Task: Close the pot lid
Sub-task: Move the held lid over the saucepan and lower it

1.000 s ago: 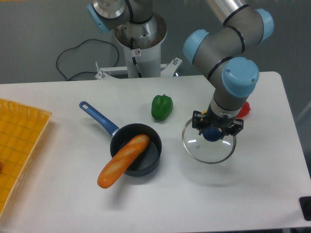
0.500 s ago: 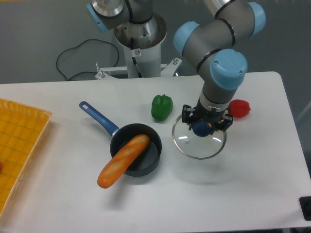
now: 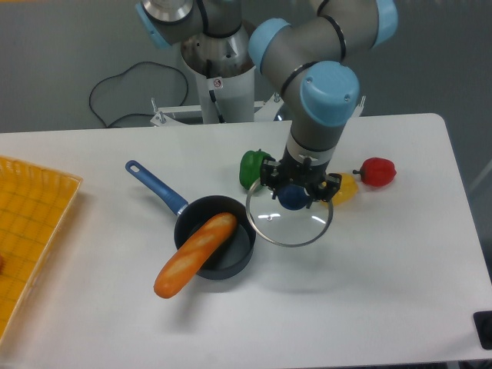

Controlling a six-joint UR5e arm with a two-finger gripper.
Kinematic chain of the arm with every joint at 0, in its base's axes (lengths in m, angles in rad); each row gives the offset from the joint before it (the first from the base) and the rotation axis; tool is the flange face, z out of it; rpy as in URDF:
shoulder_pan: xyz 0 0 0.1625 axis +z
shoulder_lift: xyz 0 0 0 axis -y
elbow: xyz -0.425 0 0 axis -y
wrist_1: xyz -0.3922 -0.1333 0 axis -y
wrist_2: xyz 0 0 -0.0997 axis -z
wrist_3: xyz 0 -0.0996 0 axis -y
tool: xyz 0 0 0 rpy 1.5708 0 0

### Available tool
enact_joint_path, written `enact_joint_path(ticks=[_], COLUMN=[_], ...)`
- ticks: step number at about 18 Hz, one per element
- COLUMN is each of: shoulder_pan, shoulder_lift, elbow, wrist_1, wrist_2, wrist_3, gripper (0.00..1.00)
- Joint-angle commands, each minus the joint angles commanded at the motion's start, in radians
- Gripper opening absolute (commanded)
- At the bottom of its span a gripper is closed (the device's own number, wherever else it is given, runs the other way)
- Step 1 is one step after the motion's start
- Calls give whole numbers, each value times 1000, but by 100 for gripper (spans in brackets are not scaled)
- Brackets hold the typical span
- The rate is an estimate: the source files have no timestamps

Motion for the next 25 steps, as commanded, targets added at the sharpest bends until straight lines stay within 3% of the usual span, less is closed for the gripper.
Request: enact_joint_path(ticks=[3, 7, 11, 16, 25], shoulder_pan=[-14, -43, -77, -118, -161], shoulder_lift=[22, 45, 52, 69, 62], elbow=[-31, -92, -111, -160, -154], wrist_1=[21, 130, 141, 247, 298], wrist_2=[-29, -42, -42, -42, -37], wrist_3=[-24, -90, -129, -207, -279], gripper=[40, 40, 40, 40, 40])
